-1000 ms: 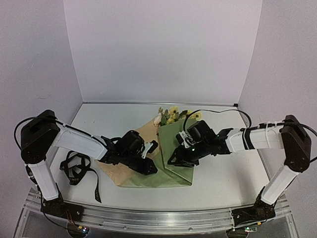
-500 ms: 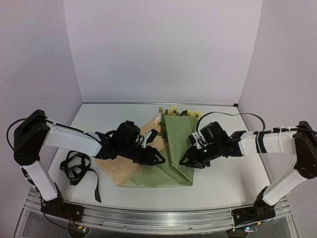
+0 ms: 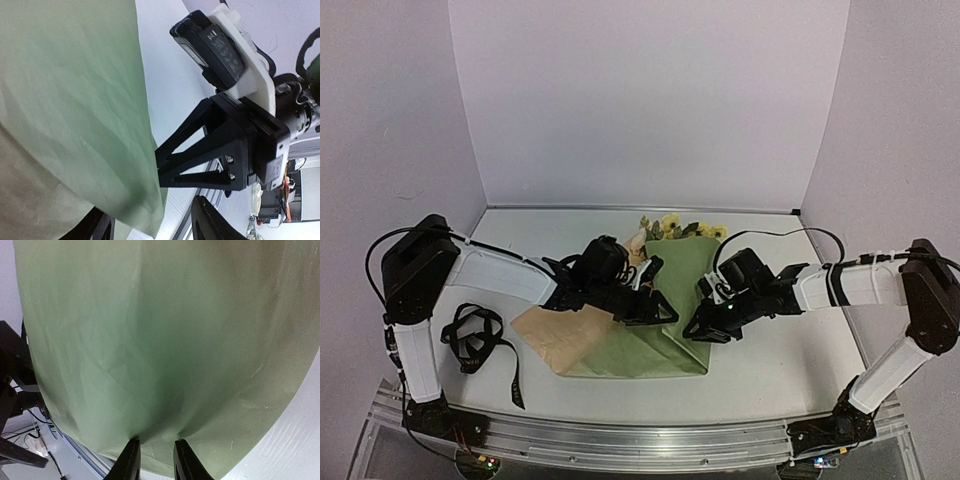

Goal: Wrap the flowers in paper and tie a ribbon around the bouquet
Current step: Fold the one-fourth-folded wrapping paper at the center of the board.

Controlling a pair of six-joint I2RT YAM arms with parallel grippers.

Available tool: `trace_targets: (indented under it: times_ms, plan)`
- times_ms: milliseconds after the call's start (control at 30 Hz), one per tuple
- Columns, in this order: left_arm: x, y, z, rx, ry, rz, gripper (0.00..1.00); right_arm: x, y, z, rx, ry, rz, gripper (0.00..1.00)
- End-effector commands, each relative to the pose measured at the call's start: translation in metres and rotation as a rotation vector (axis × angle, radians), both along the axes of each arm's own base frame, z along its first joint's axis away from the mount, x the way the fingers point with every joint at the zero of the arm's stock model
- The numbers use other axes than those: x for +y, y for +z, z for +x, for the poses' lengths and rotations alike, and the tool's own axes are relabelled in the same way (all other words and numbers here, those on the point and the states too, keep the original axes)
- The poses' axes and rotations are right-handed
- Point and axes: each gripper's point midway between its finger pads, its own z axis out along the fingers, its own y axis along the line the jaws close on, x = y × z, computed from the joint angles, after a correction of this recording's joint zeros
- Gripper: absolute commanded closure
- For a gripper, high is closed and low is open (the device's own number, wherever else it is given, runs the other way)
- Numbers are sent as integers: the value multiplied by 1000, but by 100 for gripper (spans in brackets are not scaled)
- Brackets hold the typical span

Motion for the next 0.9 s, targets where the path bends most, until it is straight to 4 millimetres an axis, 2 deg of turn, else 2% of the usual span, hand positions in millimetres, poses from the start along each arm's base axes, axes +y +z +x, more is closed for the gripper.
trace_targets:
  times_ms: [0, 33, 133, 267, 467, 867]
  plan:
    - [-9, 1, 4, 18, -22, 4, 59, 0, 9, 3, -35, -2, 8, 74]
    - [-8, 0, 4, 18, -17, 14, 64, -1, 10, 3, -37, -4, 7, 73]
    - [-2, -4, 9, 6, 16, 56, 85, -5, 9, 4, -29, -21, 7, 70]
    - [9, -17, 9, 4, 45, 124, 98, -5, 9, 7, 2, -52, 22, 69]
    - [19, -35, 10, 17, 70, 185, 100, -2, 2, 7, 40, -87, 49, 70]
    - [24, -56, 13, 37, 103, 253, 100, -11, -37, -2, 119, -179, 82, 73]
